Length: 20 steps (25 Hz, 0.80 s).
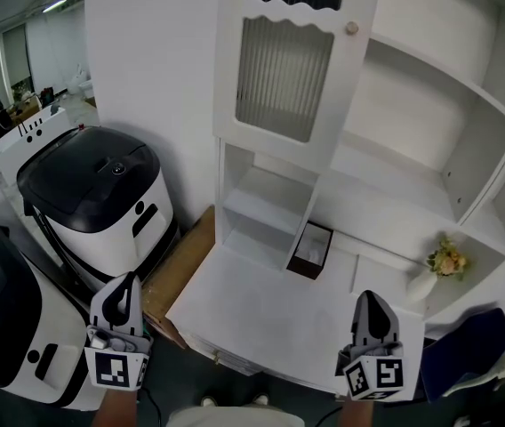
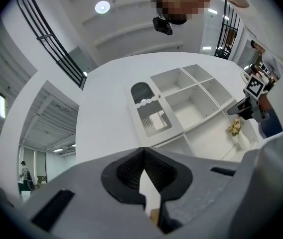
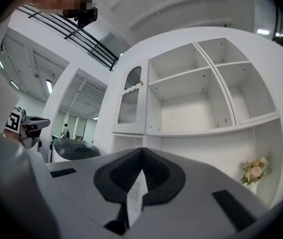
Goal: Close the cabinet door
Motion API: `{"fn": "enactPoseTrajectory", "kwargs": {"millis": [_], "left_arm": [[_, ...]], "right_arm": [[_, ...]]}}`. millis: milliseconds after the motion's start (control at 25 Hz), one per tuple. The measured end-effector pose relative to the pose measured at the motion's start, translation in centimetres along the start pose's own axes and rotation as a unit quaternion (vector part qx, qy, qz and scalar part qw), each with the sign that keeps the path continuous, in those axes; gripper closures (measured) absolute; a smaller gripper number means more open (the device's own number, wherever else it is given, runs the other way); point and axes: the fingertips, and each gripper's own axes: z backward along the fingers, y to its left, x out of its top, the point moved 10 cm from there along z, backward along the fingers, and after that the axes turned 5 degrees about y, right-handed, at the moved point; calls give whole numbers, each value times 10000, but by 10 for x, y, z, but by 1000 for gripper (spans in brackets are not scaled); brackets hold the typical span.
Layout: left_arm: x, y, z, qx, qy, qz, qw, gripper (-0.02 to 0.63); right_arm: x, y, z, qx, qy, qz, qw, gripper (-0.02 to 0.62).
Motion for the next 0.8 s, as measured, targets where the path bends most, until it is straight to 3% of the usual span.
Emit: {"fn": "enactPoseTrajectory", "kwargs": {"millis": [800], "left_arm": [[-7, -26, 9, -245, 178, -40, 9995, 601]], "right_arm": [[-3, 27, 11, 222, 19, 99, 9997, 597]]}}
